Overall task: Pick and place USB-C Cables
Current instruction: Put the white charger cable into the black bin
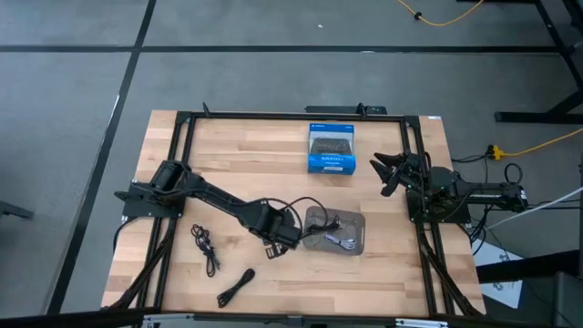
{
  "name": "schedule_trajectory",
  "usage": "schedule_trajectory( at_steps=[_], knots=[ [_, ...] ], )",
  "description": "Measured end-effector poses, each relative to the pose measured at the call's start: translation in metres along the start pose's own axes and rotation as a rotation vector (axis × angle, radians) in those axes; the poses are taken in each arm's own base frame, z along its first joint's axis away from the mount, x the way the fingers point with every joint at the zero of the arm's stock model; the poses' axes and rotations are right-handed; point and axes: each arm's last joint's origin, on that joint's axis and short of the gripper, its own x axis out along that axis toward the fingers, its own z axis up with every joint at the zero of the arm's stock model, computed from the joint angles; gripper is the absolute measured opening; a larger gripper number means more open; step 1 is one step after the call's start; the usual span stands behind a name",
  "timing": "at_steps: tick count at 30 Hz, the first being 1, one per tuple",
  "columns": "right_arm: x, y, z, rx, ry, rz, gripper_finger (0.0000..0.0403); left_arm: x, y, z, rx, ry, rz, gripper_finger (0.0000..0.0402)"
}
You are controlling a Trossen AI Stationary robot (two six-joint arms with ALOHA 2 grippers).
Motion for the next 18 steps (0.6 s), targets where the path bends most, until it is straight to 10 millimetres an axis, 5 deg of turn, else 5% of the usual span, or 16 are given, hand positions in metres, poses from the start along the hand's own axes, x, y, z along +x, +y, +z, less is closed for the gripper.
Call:
schedule_trajectory(
  at_steps=[6, 18],
  knots=[
    [0.0, 0.0, 0.0, 0.0, 0.0, 0.001, 0.0177, 0.011, -0.008, 0.003, -0.022, -0.055, -0.121, 0.0138],
    [0.0, 0.0, 0.0, 0.0, 0.001, 0.002, 0.0177, 0.043, 0.003, -0.018, -0.039, -0.021, -0.066, 0.0136]
  ],
)
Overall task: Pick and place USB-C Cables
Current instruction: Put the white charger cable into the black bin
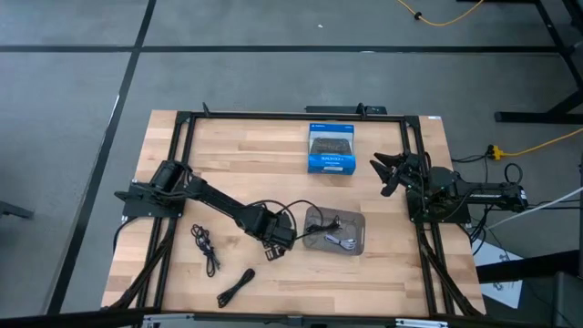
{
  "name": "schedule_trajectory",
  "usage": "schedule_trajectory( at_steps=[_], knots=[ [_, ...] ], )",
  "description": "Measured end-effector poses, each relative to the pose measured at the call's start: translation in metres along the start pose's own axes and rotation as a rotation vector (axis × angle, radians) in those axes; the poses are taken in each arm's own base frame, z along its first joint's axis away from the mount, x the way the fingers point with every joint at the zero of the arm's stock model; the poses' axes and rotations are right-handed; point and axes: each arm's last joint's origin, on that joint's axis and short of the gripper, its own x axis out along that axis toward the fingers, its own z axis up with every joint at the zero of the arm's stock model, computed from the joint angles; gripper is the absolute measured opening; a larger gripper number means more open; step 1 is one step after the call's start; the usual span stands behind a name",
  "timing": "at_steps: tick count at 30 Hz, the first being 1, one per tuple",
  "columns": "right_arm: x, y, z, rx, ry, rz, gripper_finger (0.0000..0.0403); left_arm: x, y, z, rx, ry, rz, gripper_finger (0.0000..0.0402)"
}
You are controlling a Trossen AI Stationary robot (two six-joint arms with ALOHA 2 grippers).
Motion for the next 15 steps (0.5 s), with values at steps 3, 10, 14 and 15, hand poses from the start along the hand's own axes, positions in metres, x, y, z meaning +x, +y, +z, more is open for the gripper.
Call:
schedule_trajectory(
  at_steps=[3, 10, 14, 15],
  knots=[
    [0.0, 0.0, 0.0, 0.0, 0.0, 0.0, 0.0177, 0.002, 0.001, -0.003, -0.001, 0.002, -0.019, 0.0129],
    [0.0, 0.0, 0.0, 0.004, 0.0, -0.001, 0.0177, -0.013, -0.001, 0.0, 0.012, 0.026, -0.032, 0.002],
    [0.0, 0.0, 0.0, 0.005, 0.0, -0.001, 0.0177, -0.058, 0.0, 0.013, 0.003, -0.072, -0.012, 0.002],
    [0.0, 0.0, 0.0, 0.005, 0.0, -0.001, 0.0177, -0.069, 0.0, 0.017, -0.002, -0.123, -0.002, 0.002]
  ],
)
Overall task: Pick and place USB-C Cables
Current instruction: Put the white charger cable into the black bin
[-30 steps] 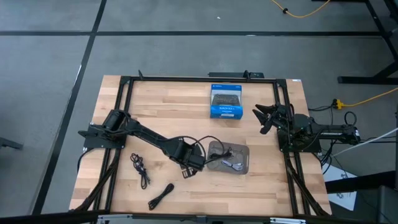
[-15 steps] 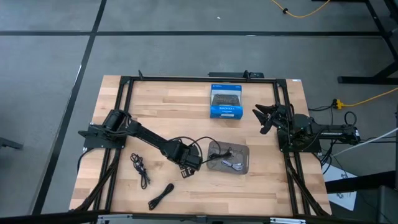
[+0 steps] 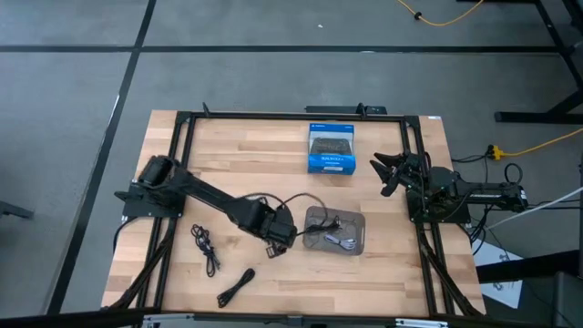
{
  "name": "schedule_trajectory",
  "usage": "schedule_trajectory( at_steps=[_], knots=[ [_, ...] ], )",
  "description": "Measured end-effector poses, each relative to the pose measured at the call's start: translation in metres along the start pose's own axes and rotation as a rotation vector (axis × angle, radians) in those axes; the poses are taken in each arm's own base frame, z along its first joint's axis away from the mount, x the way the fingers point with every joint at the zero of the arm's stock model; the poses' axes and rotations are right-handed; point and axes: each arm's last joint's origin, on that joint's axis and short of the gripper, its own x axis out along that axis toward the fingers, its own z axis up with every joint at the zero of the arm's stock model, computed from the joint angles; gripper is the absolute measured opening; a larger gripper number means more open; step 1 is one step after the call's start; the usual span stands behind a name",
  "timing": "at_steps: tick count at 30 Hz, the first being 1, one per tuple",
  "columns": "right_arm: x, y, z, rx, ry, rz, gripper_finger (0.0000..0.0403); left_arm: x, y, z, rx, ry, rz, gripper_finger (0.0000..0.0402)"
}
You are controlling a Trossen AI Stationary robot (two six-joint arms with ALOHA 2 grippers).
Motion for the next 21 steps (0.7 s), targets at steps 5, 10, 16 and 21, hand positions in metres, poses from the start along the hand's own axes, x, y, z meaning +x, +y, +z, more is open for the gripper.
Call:
schedule_trajectory(
  at_steps=[5, 10, 16, 21],
  knots=[
    [0.0, 0.0, 0.0, 0.002, 0.0, 0.0, 0.0177, -0.041, -0.006, 0.042, 0.099, -0.324, -0.052, 0.0019],
    [0.0, 0.0, 0.0, 0.005, -0.001, -0.001, 0.0177, -0.043, -0.018, 0.085, 0.245, -0.603, -0.294, 0.0018],
    [0.0, 0.0, 0.0, 0.007, -0.001, -0.001, 0.0177, -0.013, -0.017, 0.1, 0.254, -0.594, -0.396, 0.0018],
    [0.0, 0.0, 0.0, 0.004, -0.002, -0.001, 0.0177, 0.007, -0.014, 0.102, 0.202, -0.525, -0.419, 0.0048]
  ],
)
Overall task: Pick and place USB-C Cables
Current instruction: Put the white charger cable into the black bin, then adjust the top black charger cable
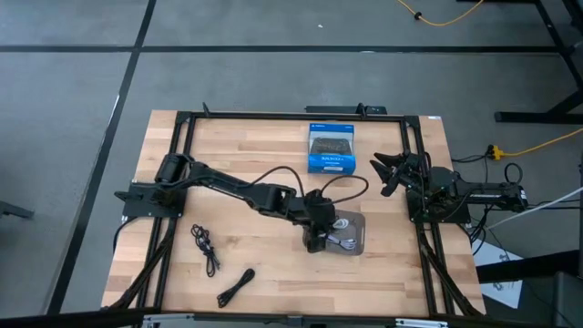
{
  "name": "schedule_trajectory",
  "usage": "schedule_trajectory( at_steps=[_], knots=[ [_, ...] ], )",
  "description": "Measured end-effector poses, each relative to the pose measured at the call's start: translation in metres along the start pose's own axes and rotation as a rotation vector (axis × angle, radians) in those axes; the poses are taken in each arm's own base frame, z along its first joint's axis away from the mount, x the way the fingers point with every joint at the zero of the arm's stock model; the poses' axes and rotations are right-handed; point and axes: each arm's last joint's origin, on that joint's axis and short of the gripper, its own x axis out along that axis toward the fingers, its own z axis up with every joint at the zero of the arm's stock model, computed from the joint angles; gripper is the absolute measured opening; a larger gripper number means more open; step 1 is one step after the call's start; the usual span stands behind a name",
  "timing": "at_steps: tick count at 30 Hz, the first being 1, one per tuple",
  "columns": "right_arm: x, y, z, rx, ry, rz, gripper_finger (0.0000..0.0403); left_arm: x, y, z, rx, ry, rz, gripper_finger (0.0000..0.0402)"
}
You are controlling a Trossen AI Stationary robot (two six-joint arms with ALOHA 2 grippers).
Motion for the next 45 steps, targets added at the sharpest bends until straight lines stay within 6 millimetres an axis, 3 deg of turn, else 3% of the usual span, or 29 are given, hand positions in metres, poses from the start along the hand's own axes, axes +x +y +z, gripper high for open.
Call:
schedule_trajectory(
  at_steps=[5, 11, 19, 25, 32, 38, 45],
  knots=[
    [0.0, 0.0, 0.0, 0.0, 0.0, 0.0, 0.0177, 0.0, 0.004, 0.001, -0.012, -0.002, 0.004, 0.0115],
    [0.0, 0.0, 0.0, 0.0, 0.0, 0.0, 0.0177, -0.005, 0.009, 0.005, -0.032, 0.008, -0.016, 0.0129],
    [0.0, 0.0, 0.0, 0.023, 0.001, 0.001, 0.0177, -0.059, 0.018, 0.0, -0.249, 0.275, 0.093, 0.0129],
    [0.0, 0.0, 0.0, 0.023, 0.001, 0.001, 0.0177, -0.1, 0.013, -0.036, -0.44, 0.644, 0.392, 0.013],
    [0.0, 0.0, 0.0, 0.024, 0.002, 0.001, 0.0177, -0.133, -0.014, -0.079, -0.449, 0.894, 0.778, 0.013],
    [0.0, 0.0, 0.0, 0.024, 0.003, 0.002, 0.0177, -0.146, -0.047, -0.122, -0.366, 1.072, 0.715, 0.0131],
    [0.0, 0.0, 0.0, 0.024, 0.003, 0.002, 0.0177, -0.161, -0.074, -0.184, -0.539, 1.511, 0.648, 0.0131]
  ],
)
